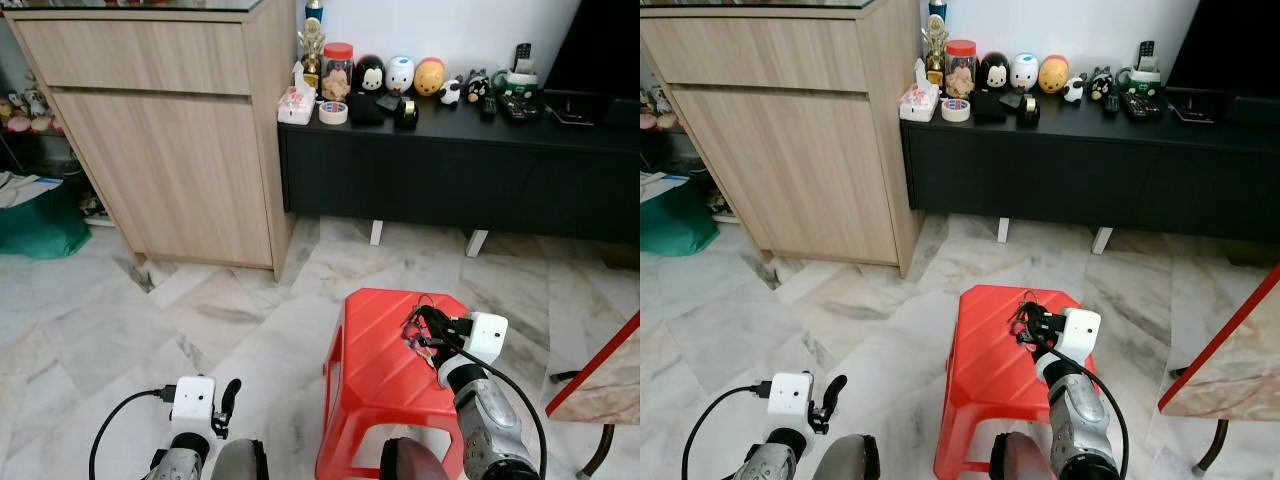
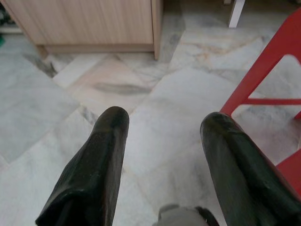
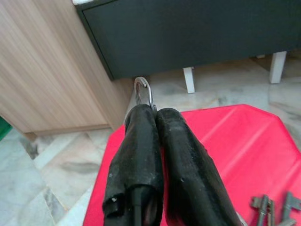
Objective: Hang keys on a hook
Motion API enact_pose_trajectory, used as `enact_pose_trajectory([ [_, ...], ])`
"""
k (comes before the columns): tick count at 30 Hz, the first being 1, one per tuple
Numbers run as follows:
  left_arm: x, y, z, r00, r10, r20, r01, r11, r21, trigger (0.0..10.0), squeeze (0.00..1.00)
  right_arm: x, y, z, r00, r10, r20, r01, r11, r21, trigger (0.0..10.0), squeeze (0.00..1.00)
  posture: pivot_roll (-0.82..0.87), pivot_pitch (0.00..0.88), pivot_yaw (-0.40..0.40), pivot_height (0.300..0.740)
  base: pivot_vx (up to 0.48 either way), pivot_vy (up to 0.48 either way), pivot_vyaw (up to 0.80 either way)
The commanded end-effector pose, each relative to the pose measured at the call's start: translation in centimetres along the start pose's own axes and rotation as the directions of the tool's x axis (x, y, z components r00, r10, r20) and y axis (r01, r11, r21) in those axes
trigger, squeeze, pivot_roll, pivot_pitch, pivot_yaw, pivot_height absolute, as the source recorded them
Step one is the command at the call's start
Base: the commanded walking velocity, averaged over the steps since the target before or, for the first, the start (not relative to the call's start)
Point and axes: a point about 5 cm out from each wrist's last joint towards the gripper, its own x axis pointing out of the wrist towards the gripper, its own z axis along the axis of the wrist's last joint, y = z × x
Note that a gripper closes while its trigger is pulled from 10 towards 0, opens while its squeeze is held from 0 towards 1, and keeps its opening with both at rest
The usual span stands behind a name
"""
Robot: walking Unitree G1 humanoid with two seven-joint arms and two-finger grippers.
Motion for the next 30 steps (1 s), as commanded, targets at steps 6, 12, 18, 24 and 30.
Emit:
enact_pose_trajectory([
  [6, 0.3, 0.5, -0.5, 0.999, 0.03, -0.02, -0.03, 1.0, 0.0, 10.0, 0.0, -0.7, -1.1, -0.6, 0.998, -0.046, -0.04, 0.046, 0.999, -0.012, 10.0, 0.0, 0.08, 0.0, -0.07, 0.659, 0.0, 0.0, 0.0],
  [12, 0.5, 0.2, -0.6, 0.999, 0.038, -0.021, -0.038, 0.999, -0.009, 10.0, 0.0, -1.1, -1.8, -0.6, 0.996, -0.069, -0.048, 0.068, 0.997, -0.021, 10.0, 0.0, 0.08, 0.0, -0.082, 0.689, 0.0, 0.0, 0.0],
  [18, 0.5, -0.4, -1.4, 0.997, 0.037, -0.061, -0.038, 0.999, -0.021, 10.0, 0.0, -1.4, -2.8, -0.5, 0.994, -0.092, -0.065, 0.09, 0.995, -0.036, 10.0, 0.0, 0.06, 0.0, -0.099, 0.724, 0.0, 0.0, 0.0],
  [24, 0.4, -1.0, -2.2, 0.993, 0.038, -0.111, -0.041, 0.999, -0.025, 10.0, 0.0, -1.8, -4.0, -1.0, 0.985, -0.13, -0.116, 0.124, 0.991, -0.054, 10.0, 0.0, 0.07, 0.0, -0.122, 0.74, 0.0, 0.0, 0.0],
  [30, -0.4, -1.7, -3.9, 0.98, 0.02, -0.2, -0.024, 1.0, -0.018, 10.0, 0.0, -3.2, -5.5, -2.6, 0.958, -0.186, -0.216, 0.175, 0.982, -0.068, 10.0, 0.0, 0.1, 0.0, -0.125, 0.74, 0.0, 0.0, 0.0],
])
